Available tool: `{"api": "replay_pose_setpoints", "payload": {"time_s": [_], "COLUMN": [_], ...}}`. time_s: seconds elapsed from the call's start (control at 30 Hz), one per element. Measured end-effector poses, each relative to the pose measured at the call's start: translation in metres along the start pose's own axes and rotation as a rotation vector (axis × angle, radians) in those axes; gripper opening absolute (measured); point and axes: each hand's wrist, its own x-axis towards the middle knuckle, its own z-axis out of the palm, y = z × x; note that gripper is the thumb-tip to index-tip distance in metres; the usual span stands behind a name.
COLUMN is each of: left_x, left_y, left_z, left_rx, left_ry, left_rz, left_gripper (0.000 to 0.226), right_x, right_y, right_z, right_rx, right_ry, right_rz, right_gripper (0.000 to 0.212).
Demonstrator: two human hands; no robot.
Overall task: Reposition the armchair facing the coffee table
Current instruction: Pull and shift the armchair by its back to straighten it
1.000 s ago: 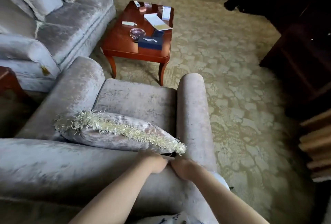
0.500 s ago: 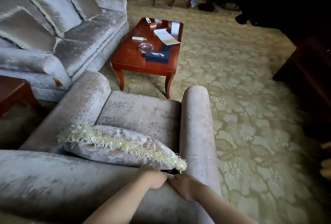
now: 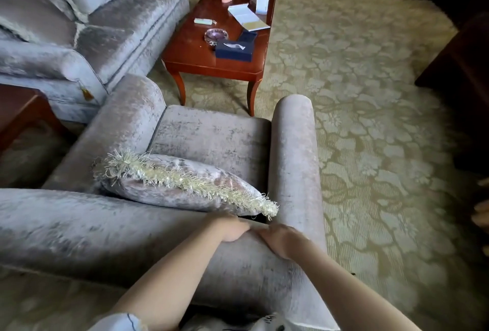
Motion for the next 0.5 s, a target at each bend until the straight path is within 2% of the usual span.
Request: {"api": "replay_pose_setpoints", "payload": {"time_s": [0.07, 0.2, 0.33, 0.5], "left_x": [0.007, 0.020, 0.022, 0.006], "left_y": [0.002, 0.007, 0.011, 0.018], "left_z": [-0.002, -0.005, -0.023, -0.021], "left_rx": [0.033, 0.093, -0.040, 0.001], "left_ry": [-0.040, -0.099, -0.031, 0.021], "left_rz": [0.009, 0.038, 0.017, 0.041], "left_gripper": [0.070, 0.070, 0.051, 0.063], "right_x": [0.009, 0.019, 0.019, 0.011], "right_y": [0.003, 0.009, 0.010, 0.021], "right_z": [0.000, -0.004, -0.024, -0.018], "right_rx": [0.056, 0.079, 0.144, 0.097], "right_ry": [-0.003, -0.008, 0.008, 0.085], "right_rz": [0.058, 0.077, 0.072, 0.128], "right_gripper": [0.067, 0.062, 0.051, 0.070]}}
